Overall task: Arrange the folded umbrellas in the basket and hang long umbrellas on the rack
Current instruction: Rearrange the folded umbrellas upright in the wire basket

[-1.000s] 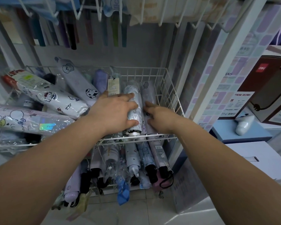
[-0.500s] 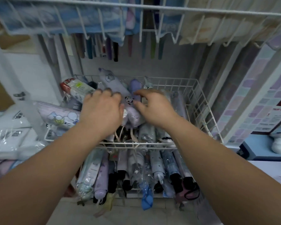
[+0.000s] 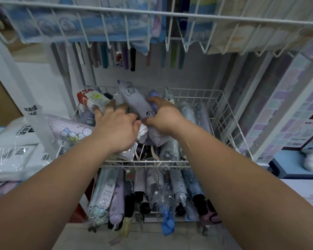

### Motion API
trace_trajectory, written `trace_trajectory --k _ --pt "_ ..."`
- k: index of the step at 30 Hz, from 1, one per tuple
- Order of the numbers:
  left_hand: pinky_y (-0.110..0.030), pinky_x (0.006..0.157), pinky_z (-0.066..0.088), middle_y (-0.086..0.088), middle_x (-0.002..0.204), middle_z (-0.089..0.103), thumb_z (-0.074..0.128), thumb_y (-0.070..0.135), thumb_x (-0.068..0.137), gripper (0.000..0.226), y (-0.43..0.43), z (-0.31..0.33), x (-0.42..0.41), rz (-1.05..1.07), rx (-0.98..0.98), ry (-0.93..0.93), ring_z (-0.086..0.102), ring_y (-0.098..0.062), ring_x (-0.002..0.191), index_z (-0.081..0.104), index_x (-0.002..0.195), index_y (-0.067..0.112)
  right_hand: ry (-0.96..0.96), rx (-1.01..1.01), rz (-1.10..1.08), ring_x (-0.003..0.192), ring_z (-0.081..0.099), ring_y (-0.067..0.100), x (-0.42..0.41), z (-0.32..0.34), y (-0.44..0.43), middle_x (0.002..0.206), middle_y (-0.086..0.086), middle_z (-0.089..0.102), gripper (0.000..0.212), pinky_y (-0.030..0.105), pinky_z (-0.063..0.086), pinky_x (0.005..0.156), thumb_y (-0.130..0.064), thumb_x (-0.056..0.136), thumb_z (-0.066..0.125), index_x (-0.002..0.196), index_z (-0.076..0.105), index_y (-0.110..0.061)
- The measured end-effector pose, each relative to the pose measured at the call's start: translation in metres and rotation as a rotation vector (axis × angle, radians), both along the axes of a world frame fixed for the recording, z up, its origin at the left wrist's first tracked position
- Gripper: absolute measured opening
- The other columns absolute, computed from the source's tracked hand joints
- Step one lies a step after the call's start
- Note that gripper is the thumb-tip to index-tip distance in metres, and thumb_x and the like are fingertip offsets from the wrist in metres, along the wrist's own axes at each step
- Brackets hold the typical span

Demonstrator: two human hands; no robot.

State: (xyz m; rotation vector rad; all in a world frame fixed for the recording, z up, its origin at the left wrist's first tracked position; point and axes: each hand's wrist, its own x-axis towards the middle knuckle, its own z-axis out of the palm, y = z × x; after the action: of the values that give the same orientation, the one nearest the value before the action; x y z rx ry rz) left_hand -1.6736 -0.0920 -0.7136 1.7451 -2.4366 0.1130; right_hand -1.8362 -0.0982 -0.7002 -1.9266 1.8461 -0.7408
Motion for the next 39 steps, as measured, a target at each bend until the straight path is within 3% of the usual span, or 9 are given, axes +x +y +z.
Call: trace_trajectory --k 4,9,14,17,23,27,30,35,39 --pt "-0.073 0.114 0.005 0.01 0.159 0.037 0.027 0.047 0.104 0.043 0.003 0.006 -0.009 -0.062 0.046 -0.015 0.012 -0.031 0.154 0.049 0.139 0.034 -0.052 -0.107 -0.023 0.115 0.062 0.026 -0.009 -0.003 0.005 0.13 0.006 0.064 0.059 0.024 0.047 0.089 -0.015 0.084 0.07 0.14 0.054 -0.025" --pt "-0.068 0.119 0.003 0.009 0.167 0.022 0.028 0.044 0.106 0.055 0.016 0.013 -0.045 -0.159 0.045 0.085 0.01 -0.024 0.156 0.022 0.158 0.029 -0.12 -0.235 -0.111 0.116 0.059 0.025 -0.046 0.0 0.024 0.124 0.009 0.055 0.066 0.02 0.043 0.086 -0.014 0.087 0.064 0.148 0.045 -0.03" --pt "-0.057 0.121 0.014 0.003 0.167 0.024 0.035 0.039 0.106 0.056 0.025 0.014 -0.103 -0.313 0.018 0.179 0.017 -0.02 0.154 0.023 0.158 0.022 -0.083 -0.284 -0.225 0.12 0.054 0.031 -0.096 0.001 0.053 0.14 0.018 0.042 0.066 0.008 0.031 0.085 -0.011 0.09 0.059 0.151 0.041 -0.031" --pt "-0.057 0.119 0.02 0.0 0.164 0.029 0.037 0.04 0.105 0.057 0.028 0.009 -0.138 -0.371 0.063 0.107 0.023 -0.023 0.151 0.024 0.157 0.022 -0.011 -0.262 -0.291 0.117 0.056 0.035 -0.125 -0.011 0.065 0.139 0.016 0.042 0.058 0.022 0.04 0.096 -0.014 0.091 0.059 0.146 0.047 -0.029" --pt "-0.054 0.102 0.04 -0.002 0.143 0.052 0.042 0.035 0.1 0.037 0.019 -0.011 -0.182 -0.453 0.127 -0.034 0.049 -0.027 0.131 0.046 0.135 0.025 0.19 -0.166 -0.413 0.109 0.054 0.043 -0.154 -0.038 0.07 0.129 0.015 0.041 0.05 0.041 0.048 0.097 -0.016 0.093 0.057 0.142 0.052 -0.029" --pt "-0.073 0.109 0.019 0.004 0.146 0.049 0.043 0.037 0.099 0.042 0.011 -0.023 -0.195 -0.478 0.14 -0.348 0.042 -0.023 0.138 0.048 0.14 0.03 0.378 -0.093 -0.429 0.11 0.053 0.04 -0.147 -0.048 0.068 0.131 0.015 0.039 0.039 0.042 0.049 0.092 -0.01 0.095 0.049 0.132 0.057 -0.018" --pt "-0.078 0.107 0.012 0.008 0.156 0.04 0.043 0.04 0.101 0.046 0.008 -0.028 -0.195 -0.52 0.113 -0.502 0.029 -0.021 0.147 0.045 0.146 0.034 0.427 0.003 -0.387 0.109 0.06 0.038 -0.149 -0.05 0.065 0.129 0.017 0.046 0.03 0.038 0.05 0.089 -0.007 0.095 0.048 0.121 0.061 -0.011" --pt "-0.076 0.112 0.01 0.013 0.166 0.022 0.041 0.04 0.101 0.056 0.004 -0.031 -0.181 -0.546 0.051 -0.542 0.016 -0.02 0.154 0.029 0.156 0.036 0.594 0.131 -0.165 0.117 0.058 0.033 -0.154 -0.049 0.065 0.131 0.016 0.051 0.027 0.033 0.048 0.088 -0.003 0.094 0.049 0.119 0.061 -0.001" --pt "-0.074 0.113 0.007 0.013 0.166 0.022 0.04 0.039 0.103 0.057 0.004 -0.032 -0.175 -0.545 0.04 -0.517 0.014 -0.019 0.154 0.025 0.158 0.036 0.694 0.25 -0.084 0.12 0.054 0.031 -0.153 -0.05 0.063 0.136 0.014 0.046 0.036 0.035 0.048 0.093 -0.002 0.094 0.049 0.129 0.057 -0.002"
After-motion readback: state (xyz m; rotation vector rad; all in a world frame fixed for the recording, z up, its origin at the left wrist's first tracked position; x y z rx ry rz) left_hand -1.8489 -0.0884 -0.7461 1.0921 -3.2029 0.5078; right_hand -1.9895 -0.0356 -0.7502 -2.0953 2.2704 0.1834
